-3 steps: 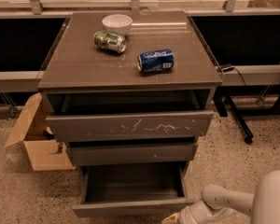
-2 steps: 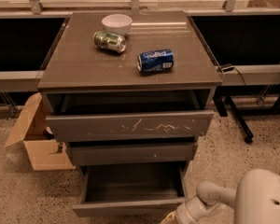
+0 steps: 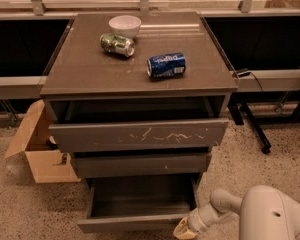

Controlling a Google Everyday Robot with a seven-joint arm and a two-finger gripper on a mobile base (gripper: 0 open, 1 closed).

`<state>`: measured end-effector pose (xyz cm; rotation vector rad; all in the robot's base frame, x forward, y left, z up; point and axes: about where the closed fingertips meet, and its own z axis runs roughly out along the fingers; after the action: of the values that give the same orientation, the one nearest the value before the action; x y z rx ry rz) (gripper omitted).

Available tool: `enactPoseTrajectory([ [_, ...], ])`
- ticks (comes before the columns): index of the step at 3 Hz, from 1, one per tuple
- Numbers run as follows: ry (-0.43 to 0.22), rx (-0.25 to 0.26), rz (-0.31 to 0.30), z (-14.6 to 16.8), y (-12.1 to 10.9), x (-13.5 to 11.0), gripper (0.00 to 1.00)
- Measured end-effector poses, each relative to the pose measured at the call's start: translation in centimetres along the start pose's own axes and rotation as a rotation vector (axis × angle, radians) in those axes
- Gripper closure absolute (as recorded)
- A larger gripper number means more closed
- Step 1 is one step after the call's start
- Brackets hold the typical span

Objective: Close bottom drawer

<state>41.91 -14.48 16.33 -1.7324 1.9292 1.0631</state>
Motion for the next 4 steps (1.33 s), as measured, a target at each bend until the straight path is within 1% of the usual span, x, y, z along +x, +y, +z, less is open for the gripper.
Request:
enactPoseTrajectory([
  [1, 0.002, 0.028, -0.002, -0.2, -0.9, 0.1, 0.47],
  [2, 0.010, 0.099, -0.011, -2.0, -3.6, 0.2, 0.24],
  [3, 0.011, 0.104, -0.011, -2.3, -3.9, 0.3, 0.00],
  [4, 0.016, 0.132, -0.005, -4.3, -7.1, 0.8, 0.00],
])
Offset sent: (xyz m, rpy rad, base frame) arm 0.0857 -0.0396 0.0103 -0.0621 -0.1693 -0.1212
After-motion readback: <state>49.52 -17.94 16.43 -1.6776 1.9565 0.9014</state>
